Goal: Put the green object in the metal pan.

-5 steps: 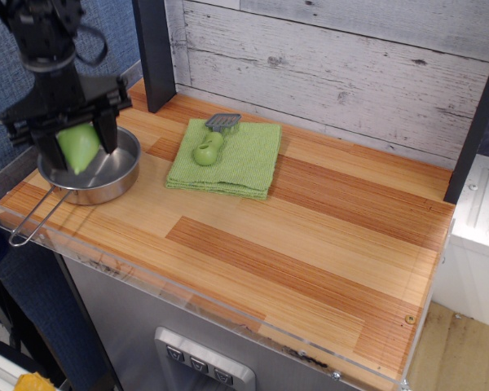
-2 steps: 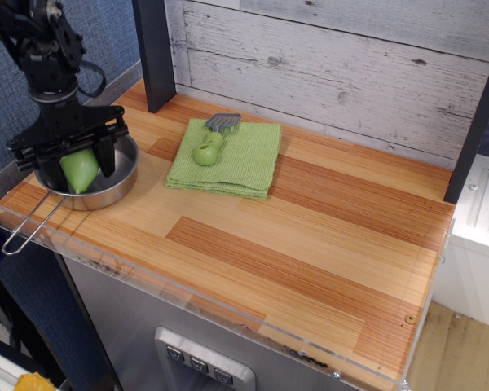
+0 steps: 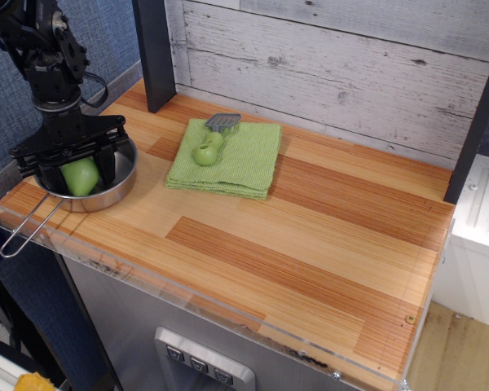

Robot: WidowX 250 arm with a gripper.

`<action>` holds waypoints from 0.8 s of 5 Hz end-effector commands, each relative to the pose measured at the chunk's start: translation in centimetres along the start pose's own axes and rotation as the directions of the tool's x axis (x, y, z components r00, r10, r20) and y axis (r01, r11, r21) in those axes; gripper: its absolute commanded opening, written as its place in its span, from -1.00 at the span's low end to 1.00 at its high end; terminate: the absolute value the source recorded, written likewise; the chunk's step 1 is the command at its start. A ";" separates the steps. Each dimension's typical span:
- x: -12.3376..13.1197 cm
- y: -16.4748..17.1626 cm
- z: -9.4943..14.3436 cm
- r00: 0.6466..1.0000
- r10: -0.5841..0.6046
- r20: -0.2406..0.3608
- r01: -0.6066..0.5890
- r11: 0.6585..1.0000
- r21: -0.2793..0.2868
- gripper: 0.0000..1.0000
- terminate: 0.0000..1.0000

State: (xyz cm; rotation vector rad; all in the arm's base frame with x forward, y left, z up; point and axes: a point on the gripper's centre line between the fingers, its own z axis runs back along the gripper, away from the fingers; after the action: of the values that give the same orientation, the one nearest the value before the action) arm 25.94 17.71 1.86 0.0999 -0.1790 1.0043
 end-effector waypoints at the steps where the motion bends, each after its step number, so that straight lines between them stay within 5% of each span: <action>1: -0.7 0.4 1.5 0.999 0.031 0.037 -0.032 0.999 0.028 1.00 -1.00; 4: -1.1 -0.3 2.4 0.999 -0.006 0.042 0.005 1.000 0.027 1.00 -1.00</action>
State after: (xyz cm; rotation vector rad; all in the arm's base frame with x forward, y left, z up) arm 25.86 16.66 2.02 0.1438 -0.1408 1.0040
